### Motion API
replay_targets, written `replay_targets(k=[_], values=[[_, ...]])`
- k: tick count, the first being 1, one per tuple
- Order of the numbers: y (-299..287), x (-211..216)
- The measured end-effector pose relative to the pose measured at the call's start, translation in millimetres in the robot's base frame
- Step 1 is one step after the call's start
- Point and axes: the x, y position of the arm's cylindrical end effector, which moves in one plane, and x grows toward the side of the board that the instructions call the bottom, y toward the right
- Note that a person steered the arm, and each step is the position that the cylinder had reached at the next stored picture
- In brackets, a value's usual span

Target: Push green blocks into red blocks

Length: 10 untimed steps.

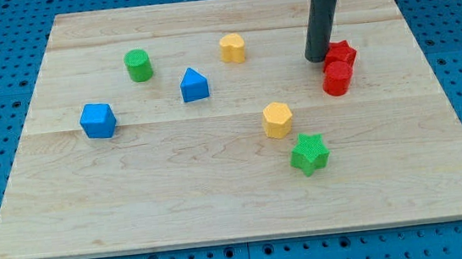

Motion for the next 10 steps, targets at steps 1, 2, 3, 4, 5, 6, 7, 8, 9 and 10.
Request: replay_targets(k=[1,2,3,4,5,6,7,8,9,10], values=[[-62,7],[-98,64],[-141,111],[-141,181],[-74,207],[-61,191],[-24,181],[-16,155],[-52,141],[-80,138]])
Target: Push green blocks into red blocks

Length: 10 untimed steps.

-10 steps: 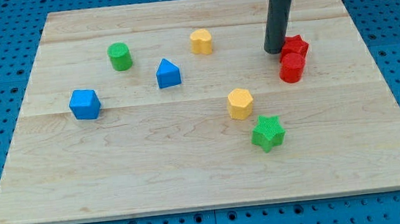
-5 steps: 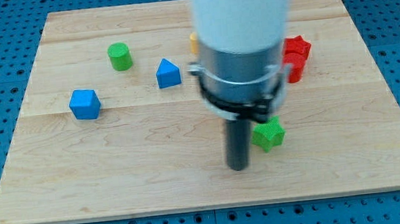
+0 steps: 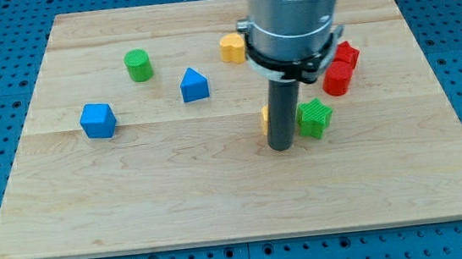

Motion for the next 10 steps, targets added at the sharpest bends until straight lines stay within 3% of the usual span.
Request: replay_targets(k=[2,4,5,6,8,10], values=[[51,-19],[54,-46],[41,-24],[-10,19],[-102,58],[-185,32]])
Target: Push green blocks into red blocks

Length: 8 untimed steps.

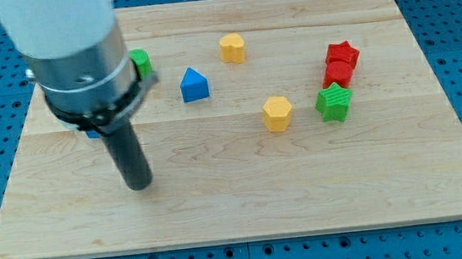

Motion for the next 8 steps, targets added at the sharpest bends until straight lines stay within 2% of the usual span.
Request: replay_targets(k=[1,2,3,4,5,6,7,8], values=[[10,-29],[-13,-67],[-42,-116],[-44,-173],[-75,-184],[-22,-197],[-9,-230],[24,-221]])
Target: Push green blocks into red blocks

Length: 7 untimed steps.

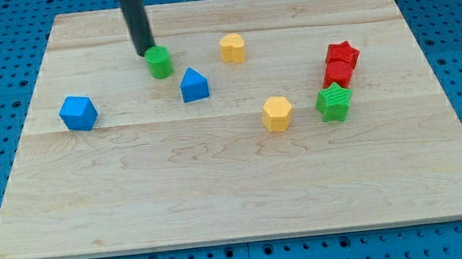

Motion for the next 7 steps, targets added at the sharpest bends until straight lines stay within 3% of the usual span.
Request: replay_targets(k=[2,4,7], values=[[-46,27],[82,24],[113,28]])
